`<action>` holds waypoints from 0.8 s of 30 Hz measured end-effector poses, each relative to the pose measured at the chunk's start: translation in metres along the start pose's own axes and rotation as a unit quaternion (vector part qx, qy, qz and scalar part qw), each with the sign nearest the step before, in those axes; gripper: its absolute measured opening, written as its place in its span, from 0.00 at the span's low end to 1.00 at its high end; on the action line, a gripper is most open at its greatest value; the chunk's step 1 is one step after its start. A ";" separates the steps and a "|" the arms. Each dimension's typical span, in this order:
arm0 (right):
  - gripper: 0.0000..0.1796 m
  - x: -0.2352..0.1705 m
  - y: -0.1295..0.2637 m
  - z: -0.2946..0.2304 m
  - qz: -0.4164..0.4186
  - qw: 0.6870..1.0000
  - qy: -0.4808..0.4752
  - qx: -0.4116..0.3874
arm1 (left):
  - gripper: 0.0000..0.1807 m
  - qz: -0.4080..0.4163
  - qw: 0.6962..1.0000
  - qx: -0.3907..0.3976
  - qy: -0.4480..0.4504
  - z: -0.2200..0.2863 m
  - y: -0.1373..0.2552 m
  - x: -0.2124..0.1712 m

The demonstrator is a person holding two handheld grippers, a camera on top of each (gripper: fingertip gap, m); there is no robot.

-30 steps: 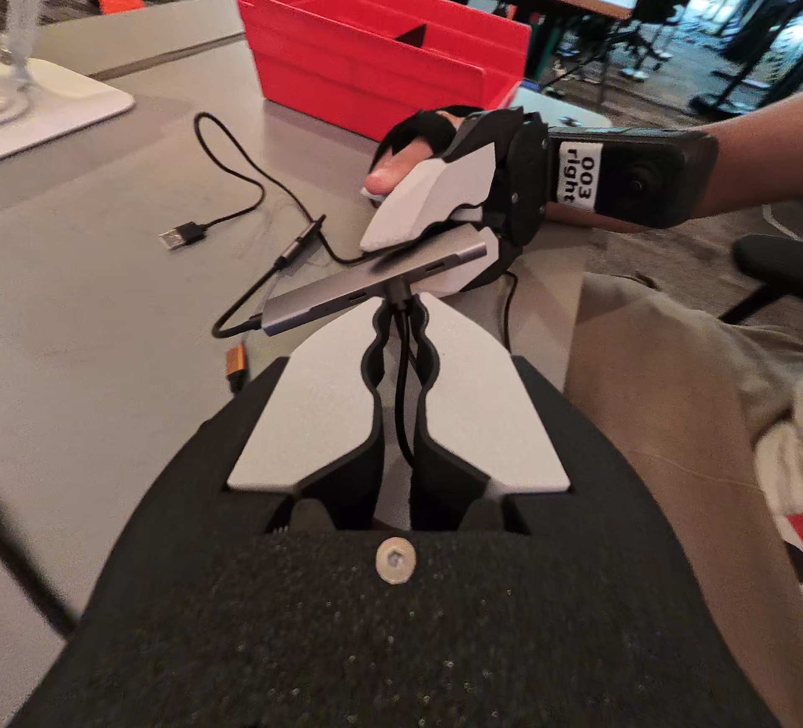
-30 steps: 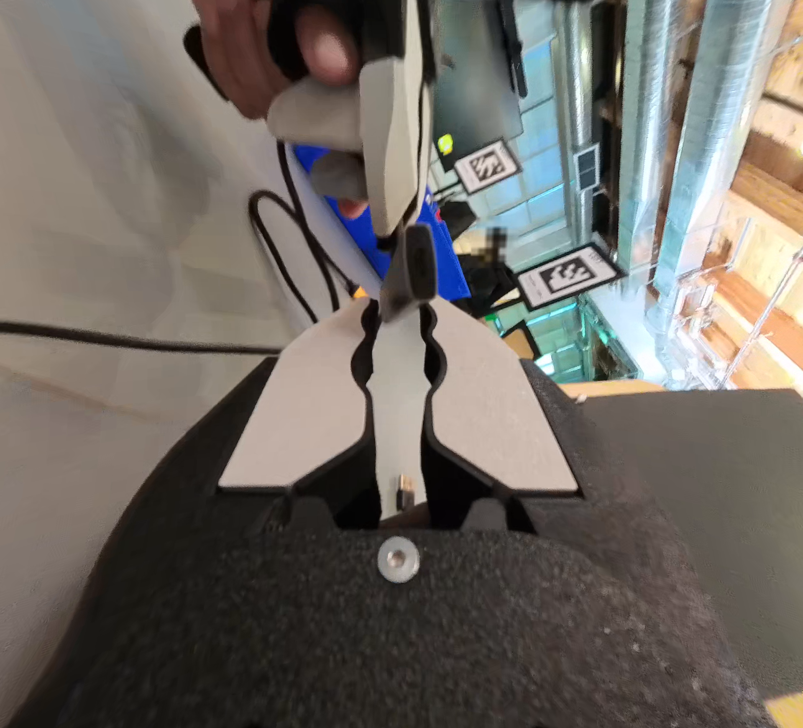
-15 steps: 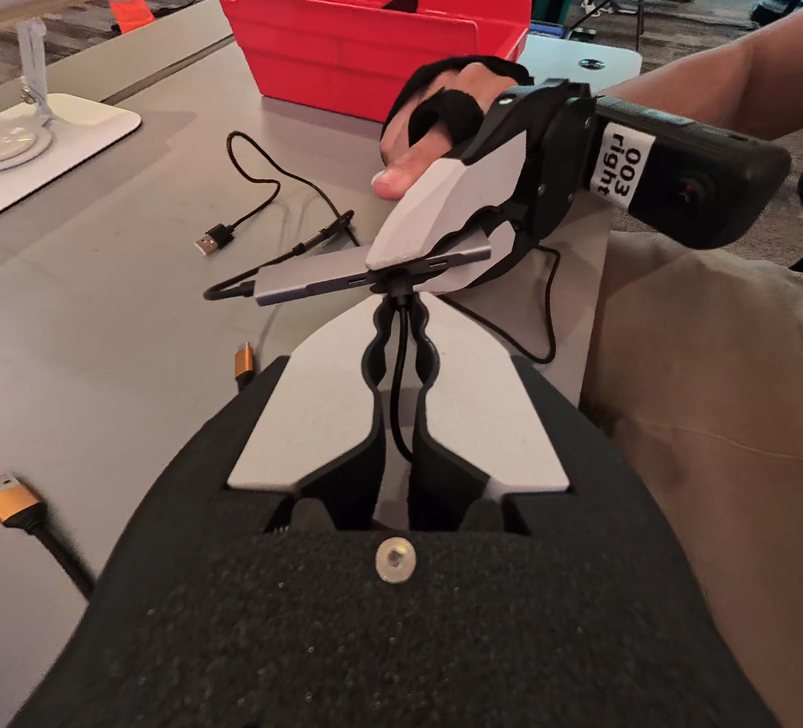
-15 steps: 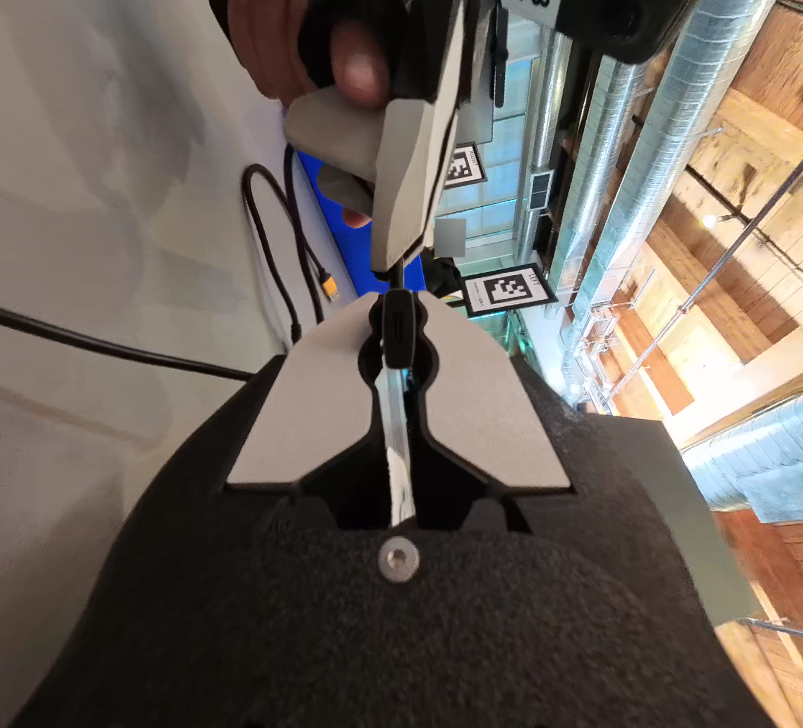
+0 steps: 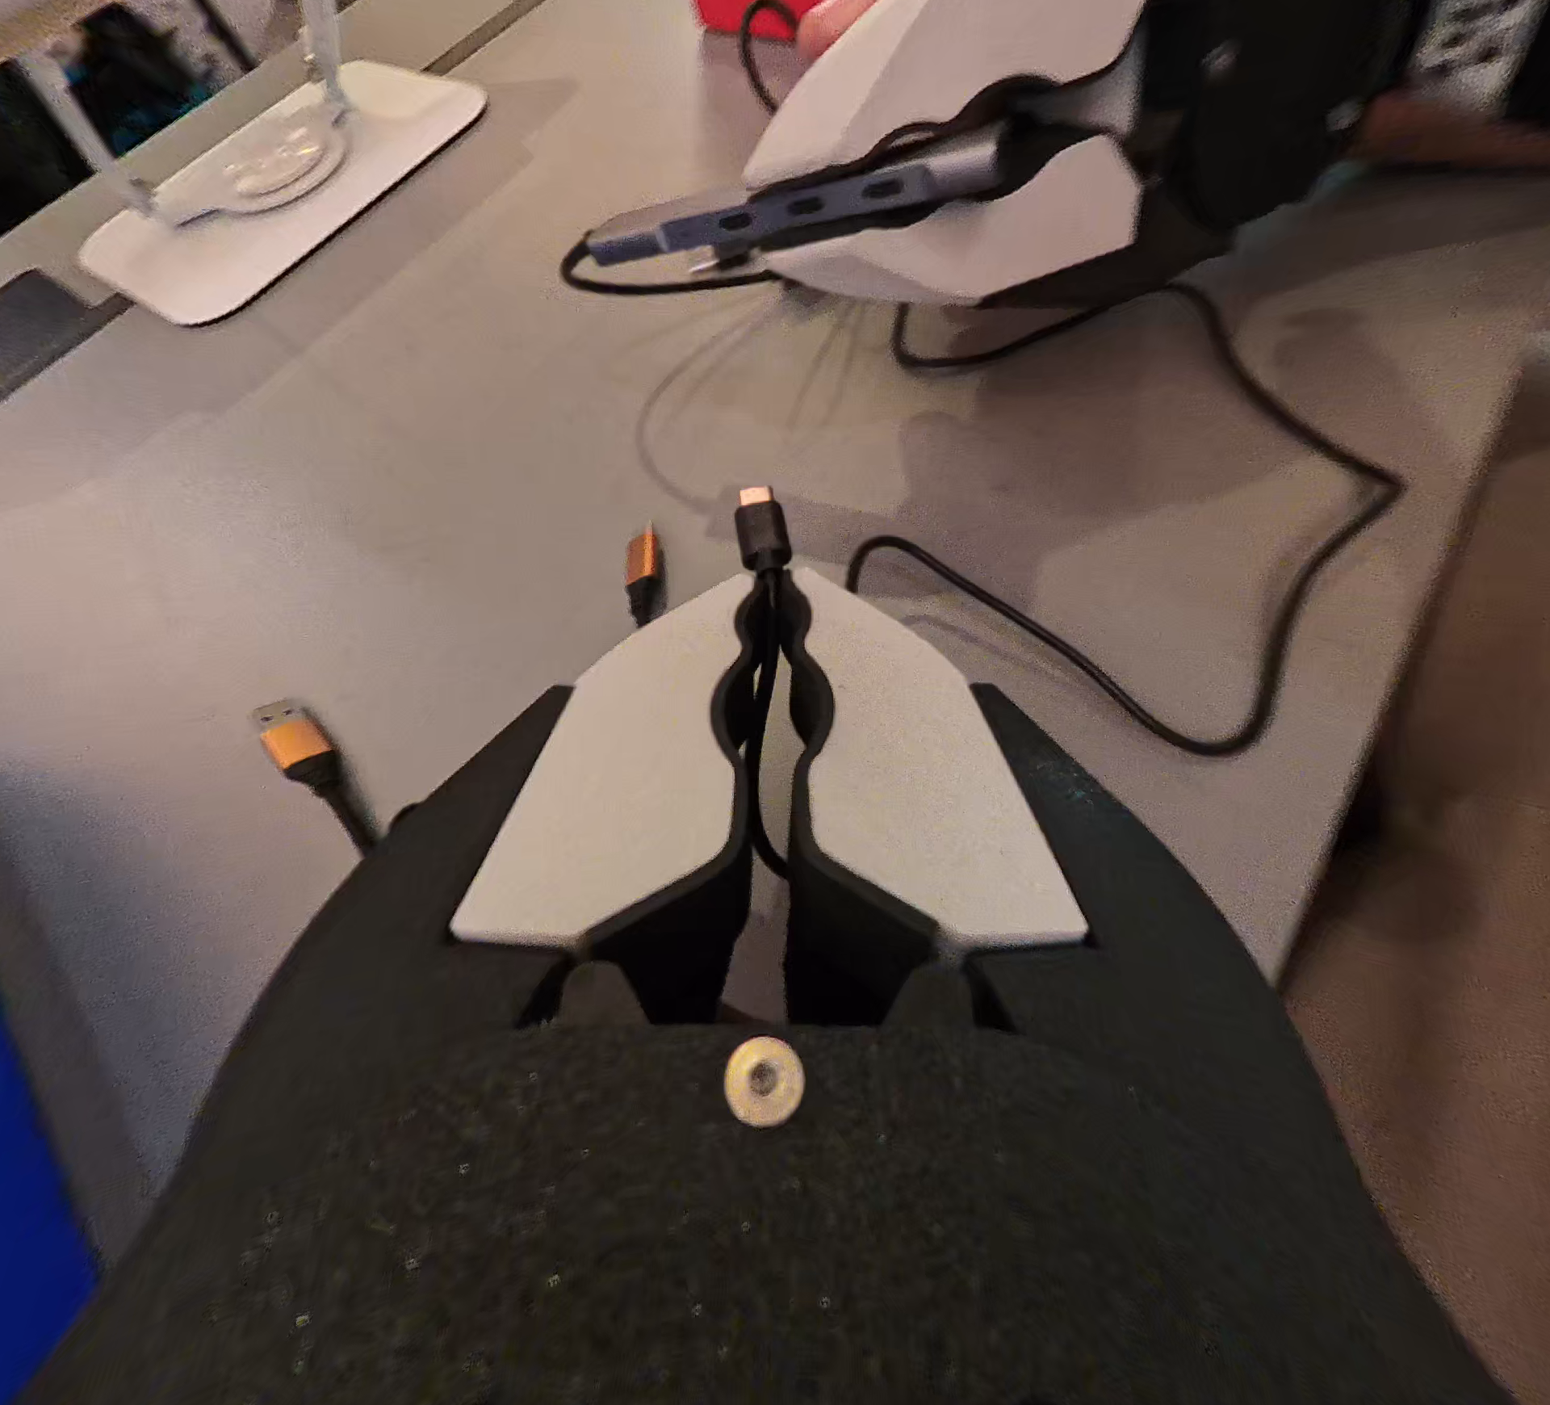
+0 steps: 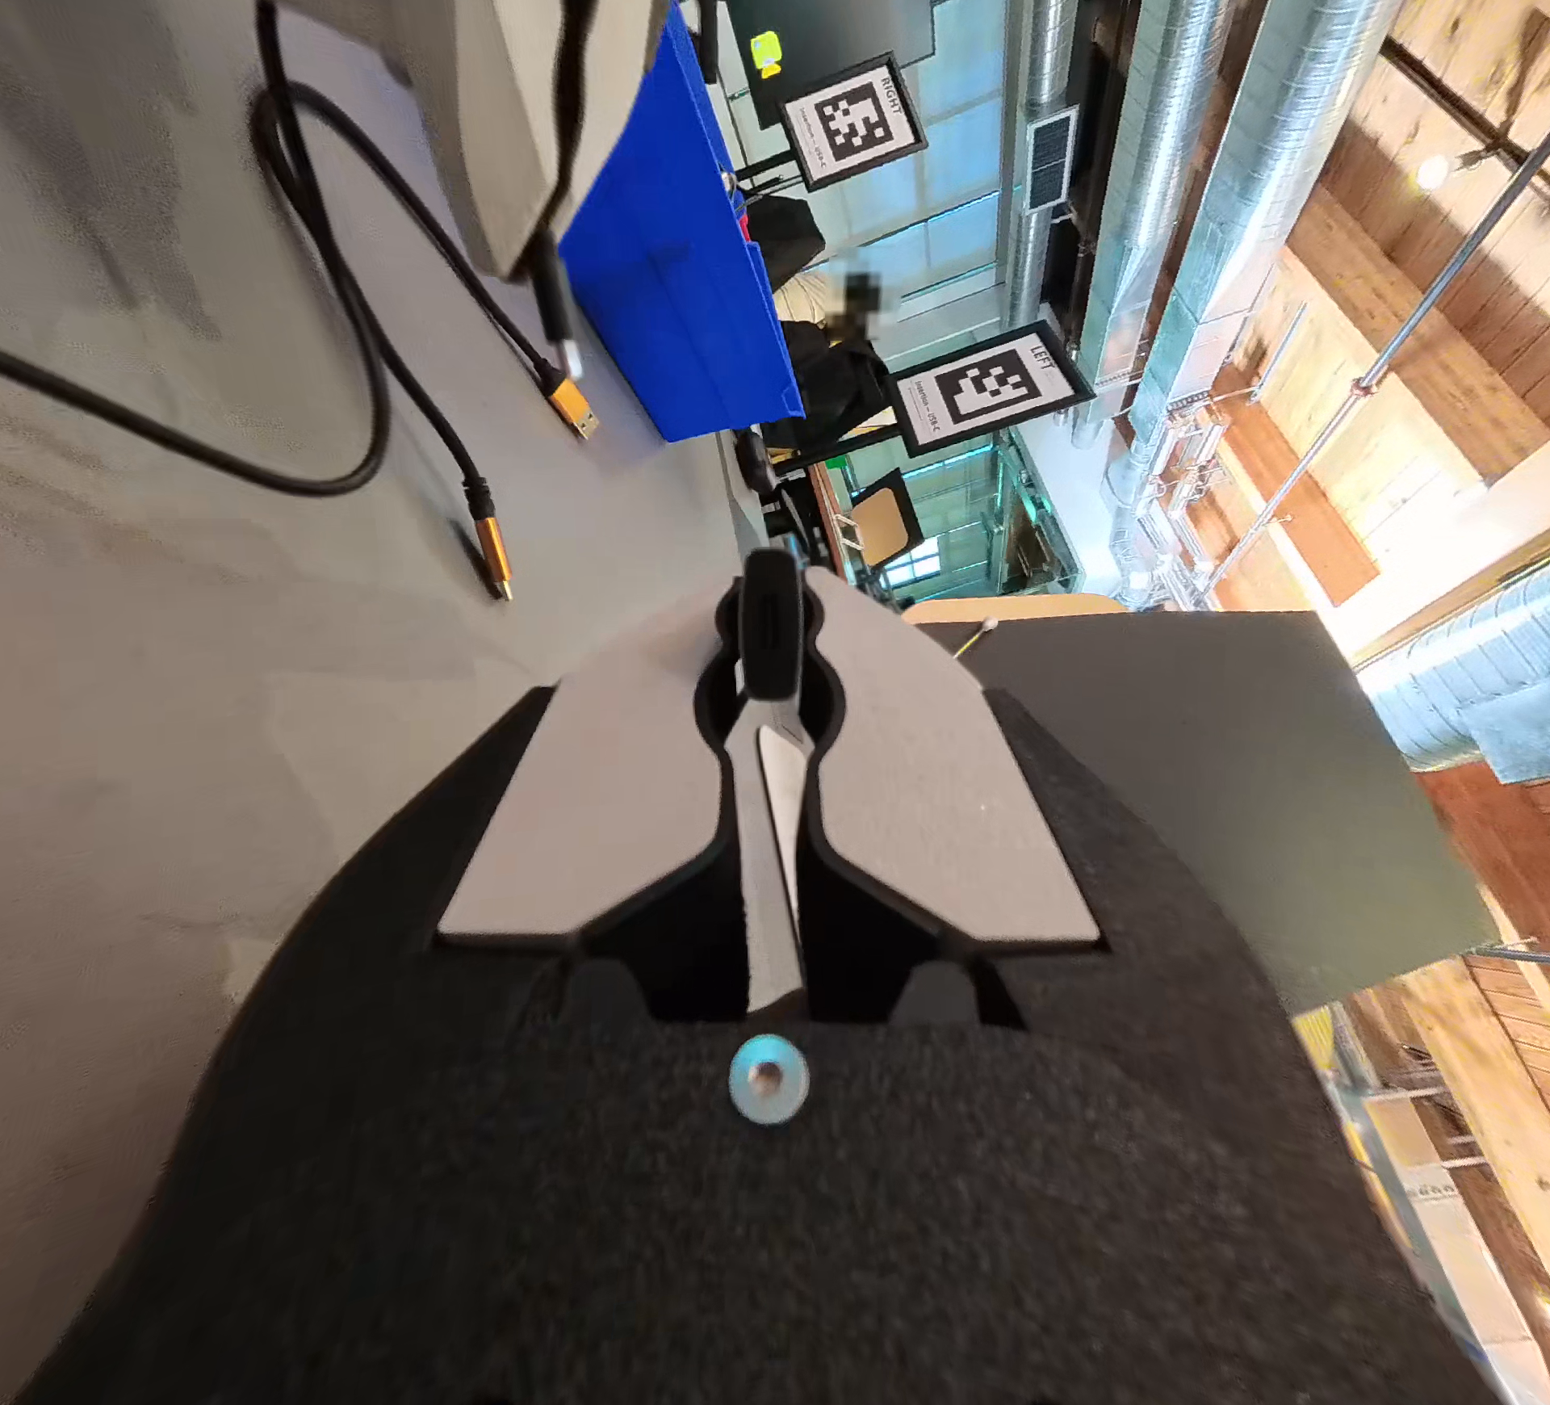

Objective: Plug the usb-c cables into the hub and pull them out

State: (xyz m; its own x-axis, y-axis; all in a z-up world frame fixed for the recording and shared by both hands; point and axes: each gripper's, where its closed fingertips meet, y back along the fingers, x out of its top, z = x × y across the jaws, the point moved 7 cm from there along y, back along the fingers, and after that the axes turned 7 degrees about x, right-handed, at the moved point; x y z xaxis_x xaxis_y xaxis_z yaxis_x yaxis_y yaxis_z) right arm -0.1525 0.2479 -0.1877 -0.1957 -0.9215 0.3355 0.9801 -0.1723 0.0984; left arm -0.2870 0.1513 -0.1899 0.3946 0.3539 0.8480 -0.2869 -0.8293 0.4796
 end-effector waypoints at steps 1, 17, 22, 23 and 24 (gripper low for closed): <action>0.05 -0.001 0.000 0.000 0.000 1.000 0.001 0.001 | 0.01 -0.011 1.000 0.020 -0.007 0.000 -0.005 0.001; 0.05 -0.003 0.023 0.233 0.091 0.949 -0.294 -0.075 | 0.19 -0.040 0.993 0.085 0.072 0.010 0.005 0.020; 0.05 -0.047 0.069 0.318 -0.006 0.937 -0.342 -0.067 | 0.16 0.008 0.990 0.094 0.104 0.055 0.046 -0.007; 0.05 -0.066 0.080 0.325 -0.051 0.938 -0.336 -0.068 | 0.16 0.002 0.990 0.087 0.111 0.064 0.050 -0.014; 0.05 -0.085 0.089 0.326 -0.105 0.938 -0.325 -0.062 | 0.16 -0.005 0.990 0.078 0.115 0.071 0.053 -0.019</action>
State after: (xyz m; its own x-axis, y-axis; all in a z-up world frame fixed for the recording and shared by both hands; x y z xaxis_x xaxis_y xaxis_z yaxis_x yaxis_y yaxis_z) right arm -0.0588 0.4245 0.0976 -0.3249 -0.4630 0.8246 0.9058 -0.4031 0.1305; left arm -0.2481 0.0698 -0.1963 0.1824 0.4372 0.8807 -0.1390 -0.8753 0.4633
